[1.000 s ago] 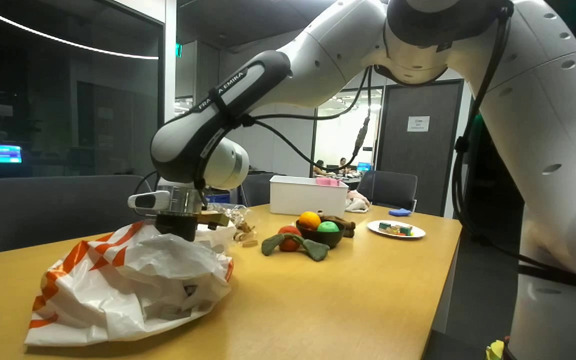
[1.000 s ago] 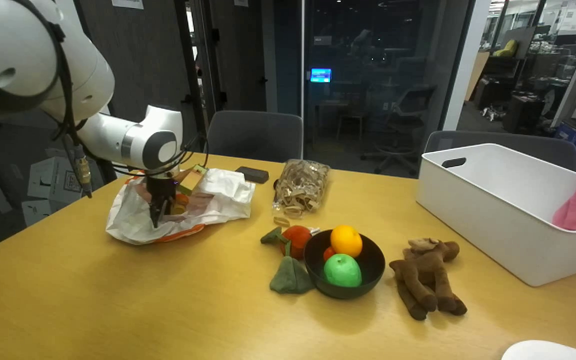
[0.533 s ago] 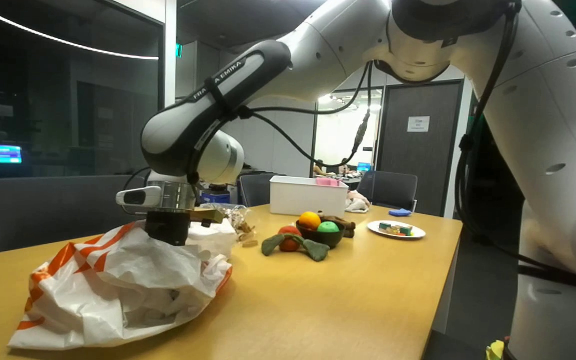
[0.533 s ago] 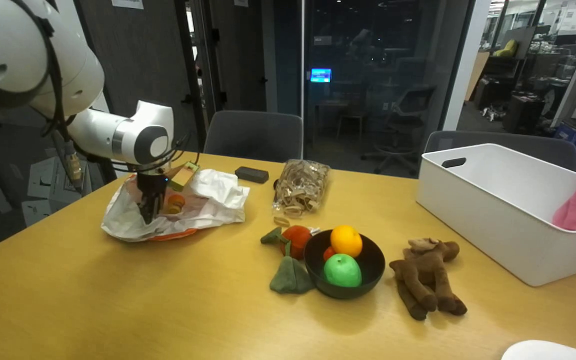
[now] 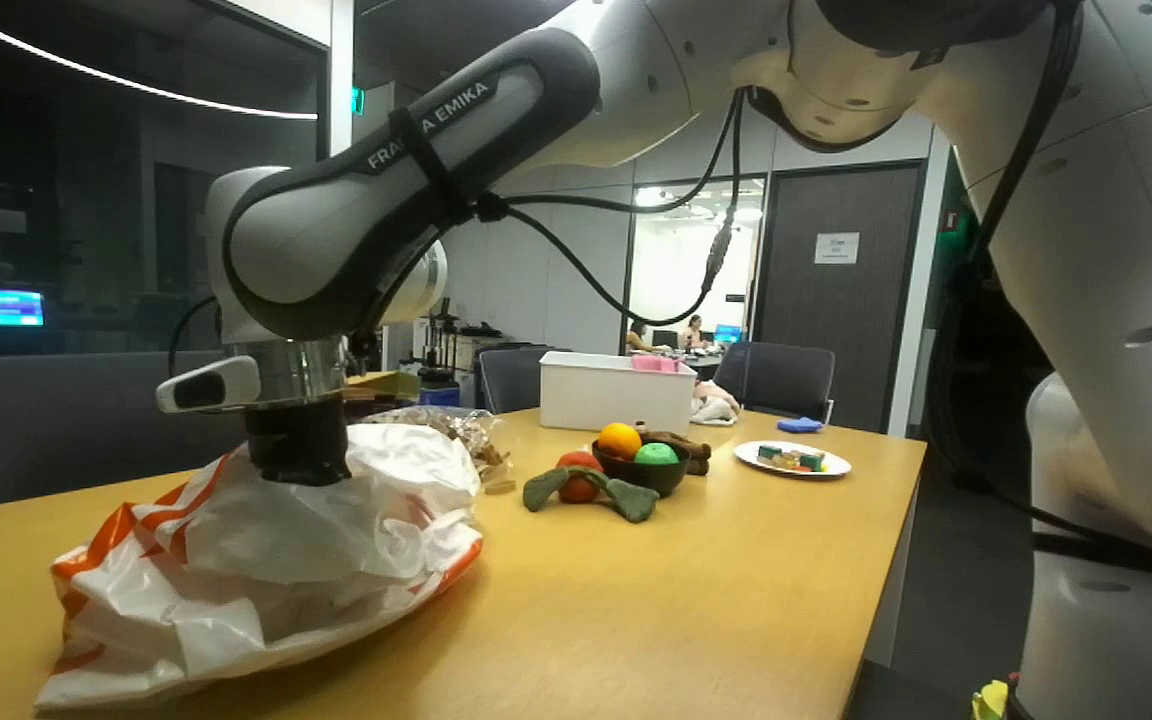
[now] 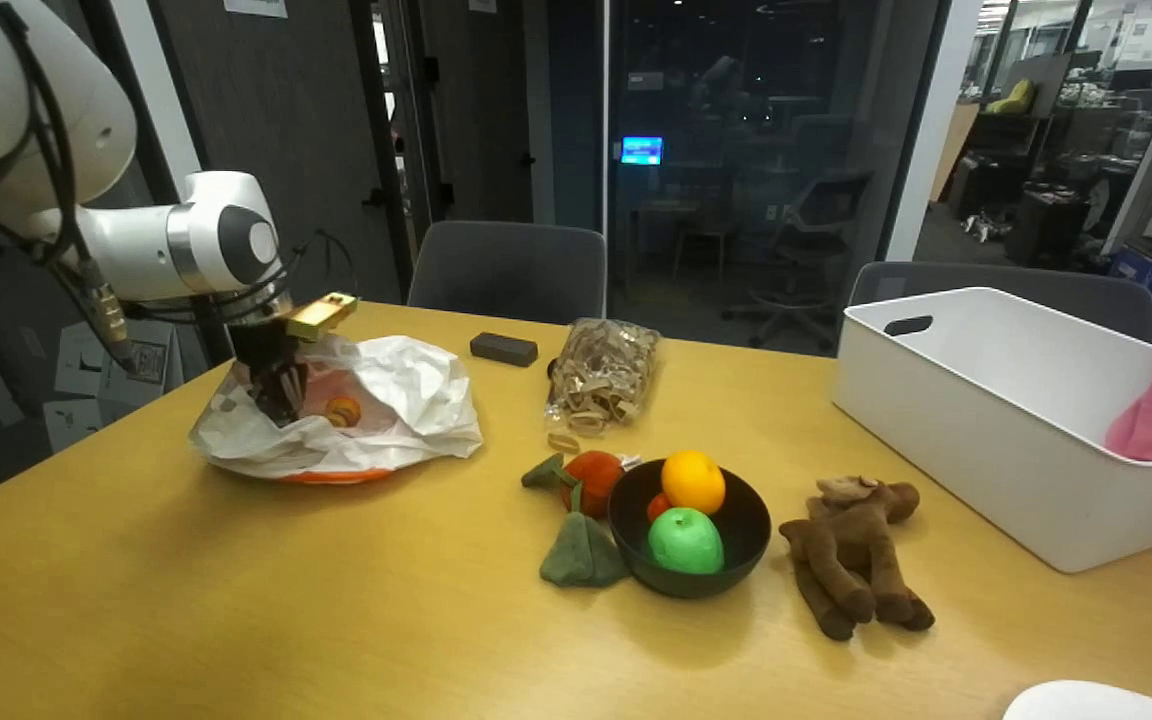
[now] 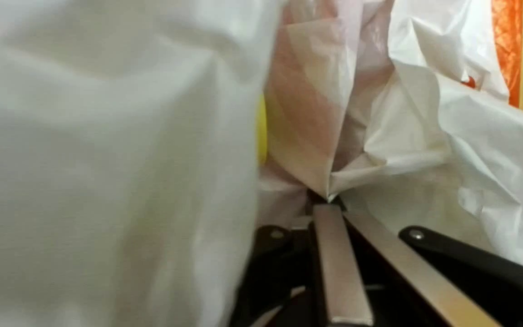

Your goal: Remove the orange from the plastic and put it in the black bowl then remove the yellow container from the plastic and put it on the table.

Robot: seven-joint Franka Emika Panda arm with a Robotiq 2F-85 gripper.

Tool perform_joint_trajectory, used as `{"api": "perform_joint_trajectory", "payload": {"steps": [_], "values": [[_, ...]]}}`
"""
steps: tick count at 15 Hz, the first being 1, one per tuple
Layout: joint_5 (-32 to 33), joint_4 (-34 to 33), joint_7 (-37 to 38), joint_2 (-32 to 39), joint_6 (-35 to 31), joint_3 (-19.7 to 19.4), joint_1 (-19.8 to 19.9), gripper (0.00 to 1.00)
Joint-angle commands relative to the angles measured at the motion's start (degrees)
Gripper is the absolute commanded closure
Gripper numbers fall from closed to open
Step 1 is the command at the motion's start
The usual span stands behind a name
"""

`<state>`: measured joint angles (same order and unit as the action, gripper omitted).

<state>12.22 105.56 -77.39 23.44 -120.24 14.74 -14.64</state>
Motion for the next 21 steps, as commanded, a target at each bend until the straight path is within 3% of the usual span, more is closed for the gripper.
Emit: {"api": "perform_joint_trajectory", "payload": {"steps": [1, 3, 4, 6, 9, 15, 16, 19, 21], "values": [[10.74, -4.19, 8.02, -0.32, 6.97, -2.05, -4.25, 1.0], [14.88, -5.86, 11.64, 0.37, 9.62, -2.18, -5.05, 0.96], [12.46, -6.64, 11.61, 0.84, 10.88, -1.24, -4.15, 0.73], [5.29, -7.87, 11.97, 1.92, 12.75, 0.21, -2.34, 0.7], [-3.79, -8.91, 11.6, 3.39, 14.49, 1.3, -0.58, 0.49], [-19.99, -10.56, 10.84, 6.56, 7.19, 3.49, 3.2, 0.03], [-21.6, -10.86, 11.24, 6.88, 5.59, 3.68, 3.23, 0.0], [-17.74, -10.69, 12.29, 7.16, -0.69, 2.45, 1.05, 0.0], [-8.89, -11.13, 13.78, 6.59, 5.31, 0.35, -1.4, 0.0]]}}
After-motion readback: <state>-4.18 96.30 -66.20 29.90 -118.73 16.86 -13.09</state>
